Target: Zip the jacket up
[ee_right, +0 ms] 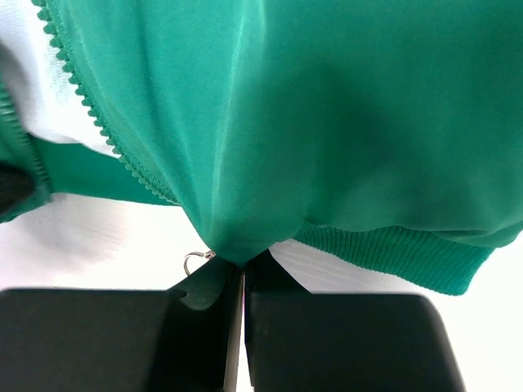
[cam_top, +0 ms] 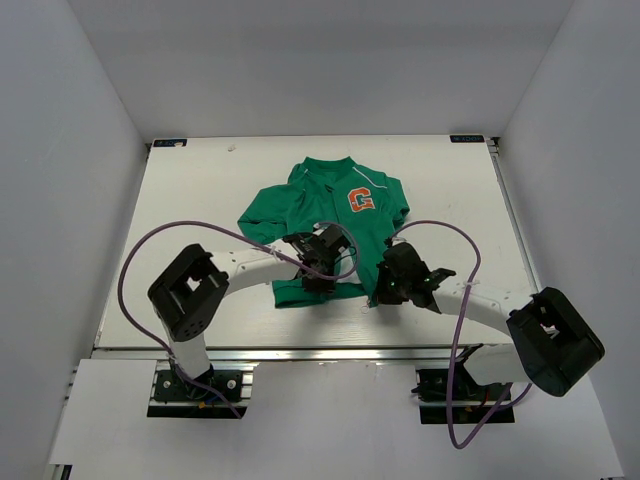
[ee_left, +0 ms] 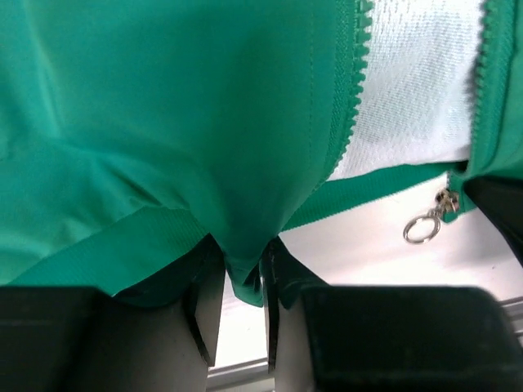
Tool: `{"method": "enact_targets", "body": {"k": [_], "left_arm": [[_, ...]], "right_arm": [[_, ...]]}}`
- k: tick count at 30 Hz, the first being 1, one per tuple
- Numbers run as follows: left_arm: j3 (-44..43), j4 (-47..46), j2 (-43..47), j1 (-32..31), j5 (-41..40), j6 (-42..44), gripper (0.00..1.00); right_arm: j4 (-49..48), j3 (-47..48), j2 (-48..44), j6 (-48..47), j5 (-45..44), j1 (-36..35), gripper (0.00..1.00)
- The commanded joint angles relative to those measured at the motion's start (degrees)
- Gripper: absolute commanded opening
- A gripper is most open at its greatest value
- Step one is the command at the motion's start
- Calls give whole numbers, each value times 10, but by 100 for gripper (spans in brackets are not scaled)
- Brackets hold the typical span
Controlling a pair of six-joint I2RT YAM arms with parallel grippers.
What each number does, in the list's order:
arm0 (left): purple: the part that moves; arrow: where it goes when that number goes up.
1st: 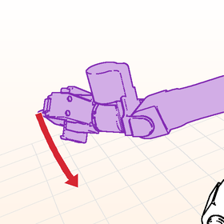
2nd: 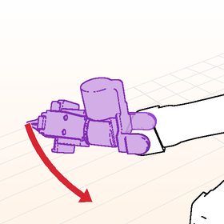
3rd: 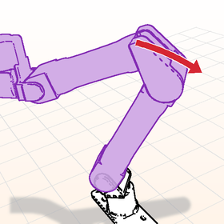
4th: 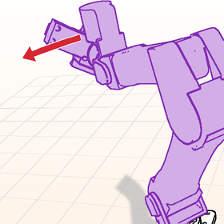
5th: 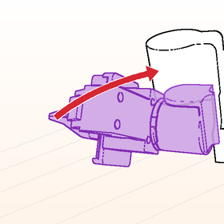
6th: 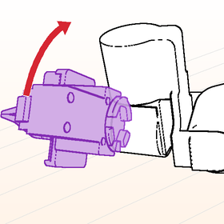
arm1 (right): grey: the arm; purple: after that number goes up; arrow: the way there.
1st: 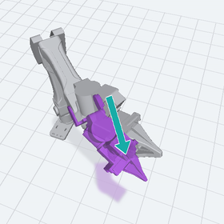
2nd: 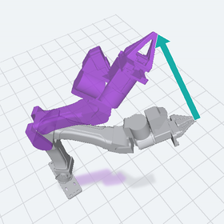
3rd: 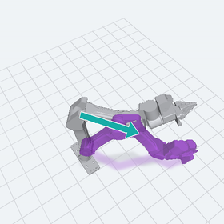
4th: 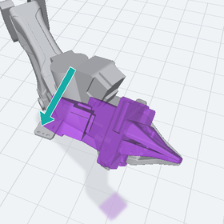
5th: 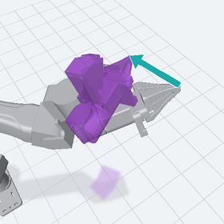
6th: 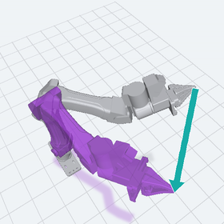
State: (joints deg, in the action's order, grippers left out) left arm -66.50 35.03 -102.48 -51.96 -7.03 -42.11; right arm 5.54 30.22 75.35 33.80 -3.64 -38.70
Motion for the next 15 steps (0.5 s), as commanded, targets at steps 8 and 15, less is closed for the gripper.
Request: {"method": "enact_targets", "body": {"k": [8, 15], "left_arm": [[30, 36, 97, -3, -17, 10, 44], [53, 28, 107, -3, -10, 10, 34]], "right_arm": [[18, 3, 24, -9, -14, 30, 0], [21, 7, 29, -20, -5, 46, 0]]}}
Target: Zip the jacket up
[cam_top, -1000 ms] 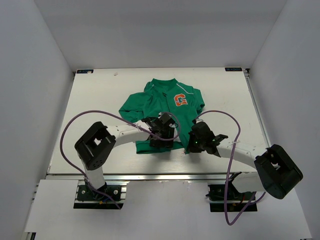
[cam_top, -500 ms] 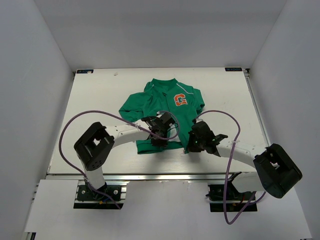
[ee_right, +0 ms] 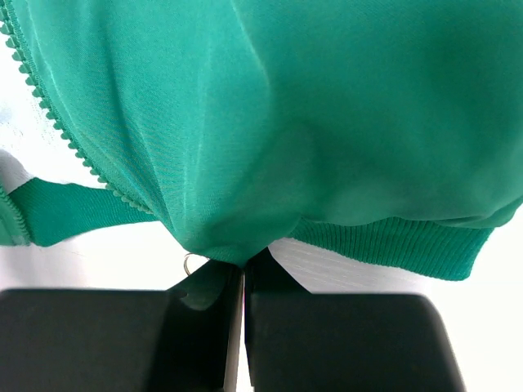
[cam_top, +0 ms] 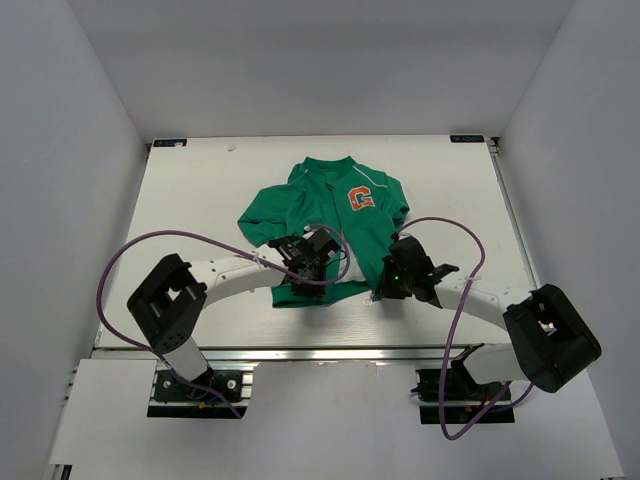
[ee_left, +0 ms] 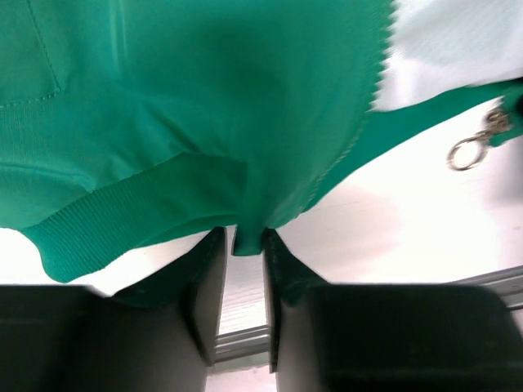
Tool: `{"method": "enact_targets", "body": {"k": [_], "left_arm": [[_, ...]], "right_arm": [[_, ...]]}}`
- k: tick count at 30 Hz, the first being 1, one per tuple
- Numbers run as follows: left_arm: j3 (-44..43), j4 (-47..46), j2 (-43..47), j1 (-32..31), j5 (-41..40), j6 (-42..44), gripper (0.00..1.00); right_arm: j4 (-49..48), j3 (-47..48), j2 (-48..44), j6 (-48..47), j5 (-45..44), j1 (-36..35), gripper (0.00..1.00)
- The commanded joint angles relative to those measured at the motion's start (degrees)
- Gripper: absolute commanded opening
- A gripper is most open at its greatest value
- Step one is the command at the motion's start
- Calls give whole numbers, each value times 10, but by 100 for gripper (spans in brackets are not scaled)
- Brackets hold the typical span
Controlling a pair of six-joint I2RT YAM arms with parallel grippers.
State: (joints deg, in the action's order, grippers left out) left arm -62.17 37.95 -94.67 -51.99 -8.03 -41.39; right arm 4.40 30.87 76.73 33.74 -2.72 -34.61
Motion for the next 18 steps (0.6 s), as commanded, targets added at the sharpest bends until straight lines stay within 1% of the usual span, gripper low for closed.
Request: {"method": "enact_targets", "body": {"k": [1, 3, 4, 8, 11, 18], "left_arm": [[11, -6, 27, -3, 4, 3, 39], [10, -23, 26, -3, 21, 8, 45], [10, -31, 27, -3, 28, 9, 52], [10, -58, 27, -3, 47, 14, 64], [7, -69, 20, -3, 54, 19, 65], [-5, -80, -9, -3, 74, 26, 65]], "right_arm": [[30, 0, 12, -20, -11, 5, 0], [28, -1, 11, -22, -4, 5, 0], [28, -2, 11, -22, -4, 5, 0], [25, -3, 5, -25, 3, 6, 0], [25, -3, 1, -26, 3, 5, 0], [25, -3, 1, -25, 8, 6, 0]]}}
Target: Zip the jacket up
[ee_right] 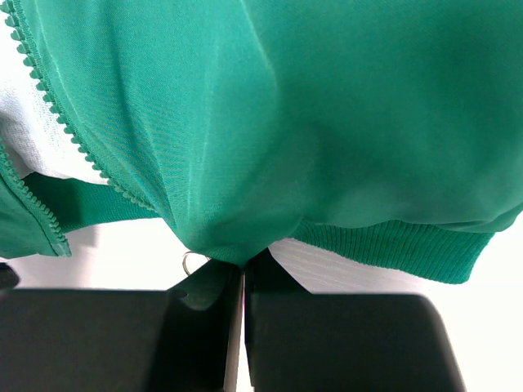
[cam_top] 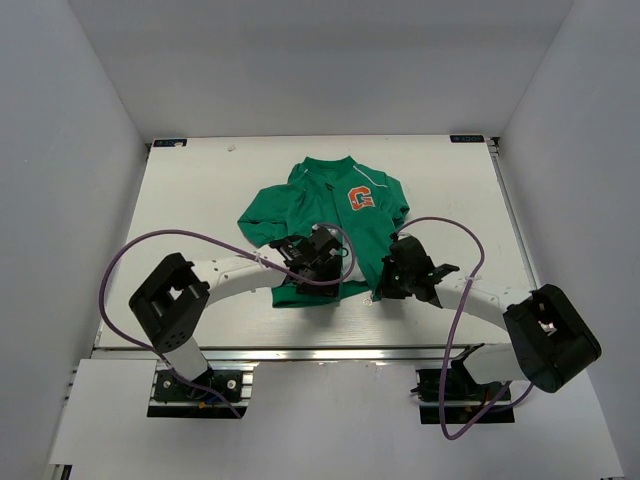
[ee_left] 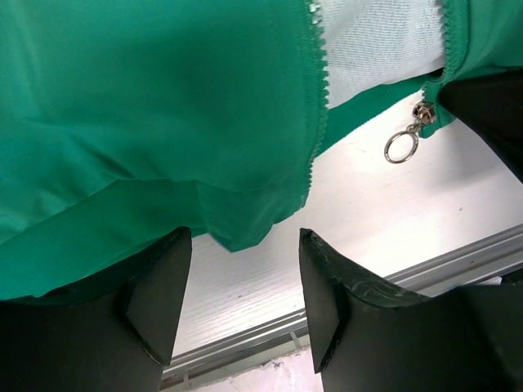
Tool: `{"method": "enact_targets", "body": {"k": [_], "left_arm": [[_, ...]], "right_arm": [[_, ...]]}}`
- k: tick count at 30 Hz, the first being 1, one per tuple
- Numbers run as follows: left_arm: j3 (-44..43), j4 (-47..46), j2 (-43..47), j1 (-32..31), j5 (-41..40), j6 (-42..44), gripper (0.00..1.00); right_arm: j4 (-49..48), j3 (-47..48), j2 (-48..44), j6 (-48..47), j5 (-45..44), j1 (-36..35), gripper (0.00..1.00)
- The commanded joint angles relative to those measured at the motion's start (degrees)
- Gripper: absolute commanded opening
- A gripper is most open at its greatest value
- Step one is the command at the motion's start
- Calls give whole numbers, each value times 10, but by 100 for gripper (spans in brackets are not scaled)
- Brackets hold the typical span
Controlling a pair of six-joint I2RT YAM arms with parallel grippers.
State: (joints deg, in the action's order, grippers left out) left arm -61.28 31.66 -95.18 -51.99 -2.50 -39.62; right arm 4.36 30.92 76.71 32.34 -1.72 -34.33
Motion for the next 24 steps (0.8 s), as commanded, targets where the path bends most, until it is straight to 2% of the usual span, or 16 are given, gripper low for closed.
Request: {"method": "enact_targets", "body": {"k": [1, 6, 12, 16, 17, 19, 20, 22, 24], "left_arm": [[-16, -17, -6, -3, 20, 9, 65], [-23, -28, -19, -3, 23, 6, 65], [-41, -27, -36, -3, 22, 8, 56], [-48, -15, -46, -3, 21, 7, 35], [-50, -11, -47, -3, 22, 6, 26], [-48, -8, -40, -4, 19, 6, 20], [-47, -6, -30, -3, 13, 5, 12], [-44, 1, -17, -3, 1, 3, 3], [-35, 2, 9, -3, 0, 2, 0]], "right_arm": [[25, -3, 1, -11, -1, 2, 0], [21, -4, 3, -10, 0, 2, 0], [22, -5, 0, -11, 2, 2, 0], [23, -6, -2, -11, 0, 2, 0], [23, -7, -2, -11, 0, 2, 0], [25, -7, -2, -12, -1, 2, 0], [27, -7, -2, -12, -5, 3, 0], [28, -6, -2, -11, -10, 2, 0], [32, -5, -2, -12, -13, 3, 0]]}}
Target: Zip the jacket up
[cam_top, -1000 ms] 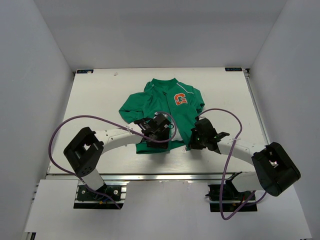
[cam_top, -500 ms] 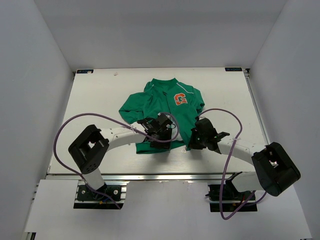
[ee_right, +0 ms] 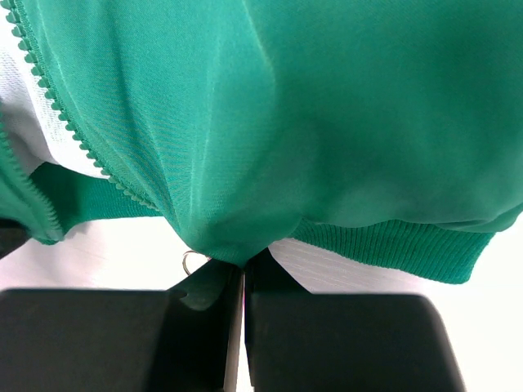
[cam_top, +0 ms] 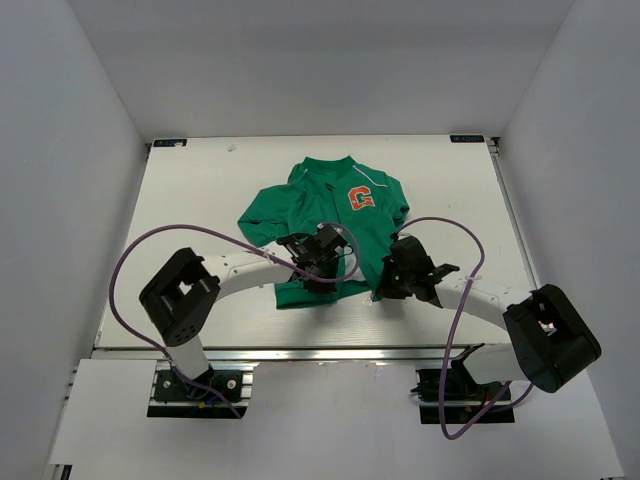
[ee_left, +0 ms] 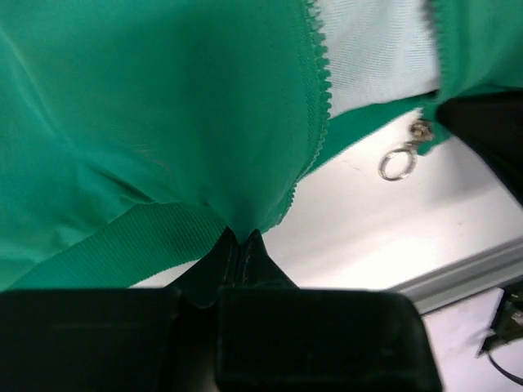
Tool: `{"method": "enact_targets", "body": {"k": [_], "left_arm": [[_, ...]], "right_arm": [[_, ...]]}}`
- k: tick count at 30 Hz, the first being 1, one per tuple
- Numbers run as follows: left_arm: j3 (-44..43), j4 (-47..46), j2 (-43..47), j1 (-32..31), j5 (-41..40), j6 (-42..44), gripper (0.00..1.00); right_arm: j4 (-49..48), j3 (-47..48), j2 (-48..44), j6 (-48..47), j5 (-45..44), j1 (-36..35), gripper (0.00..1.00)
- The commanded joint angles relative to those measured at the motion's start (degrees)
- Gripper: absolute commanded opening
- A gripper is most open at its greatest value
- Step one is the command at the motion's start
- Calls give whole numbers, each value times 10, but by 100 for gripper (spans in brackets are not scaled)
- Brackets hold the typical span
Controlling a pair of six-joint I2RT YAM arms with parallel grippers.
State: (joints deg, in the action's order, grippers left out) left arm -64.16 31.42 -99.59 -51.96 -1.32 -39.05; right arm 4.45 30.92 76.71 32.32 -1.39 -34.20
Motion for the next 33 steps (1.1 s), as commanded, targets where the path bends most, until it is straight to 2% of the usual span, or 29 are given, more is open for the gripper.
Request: {"method": "enact_targets", "body": {"k": [1, 3, 6, 7, 10, 13, 18, 28, 33], "left_arm": [[-2, -2, 62, -3, -11, -3, 0], [19, -14, 91, -3, -6, -1, 0], [46, -43, 127, -3, 5, 5, 0], [50, -57, 135, -3, 11, 9, 0], [68, -84, 165, -3, 33, 11, 0], [78, -105, 192, -3, 36, 13, 0], [100, -154, 236, -3, 22, -8, 0], [163, -240, 348, -3, -48, -45, 0], [175, -254, 382, -3, -75, -45, 0]], "right_arm": [[31, -5, -2, -14, -19, 2, 0], [28, -5, -8, -25, -8, 2, 0], [2, -10, -37, -70, 70, 2, 0], [-8, -13, -50, -86, 131, 2, 0], [-38, -19, -105, -124, 229, 2, 0], [-62, -16, -160, -127, 276, 2, 0], [-126, -26, -191, -89, 285, 2, 0], [-332, -75, -233, -1, 268, 3, 0], [-367, -75, -243, 8, 251, 2, 0]]}}
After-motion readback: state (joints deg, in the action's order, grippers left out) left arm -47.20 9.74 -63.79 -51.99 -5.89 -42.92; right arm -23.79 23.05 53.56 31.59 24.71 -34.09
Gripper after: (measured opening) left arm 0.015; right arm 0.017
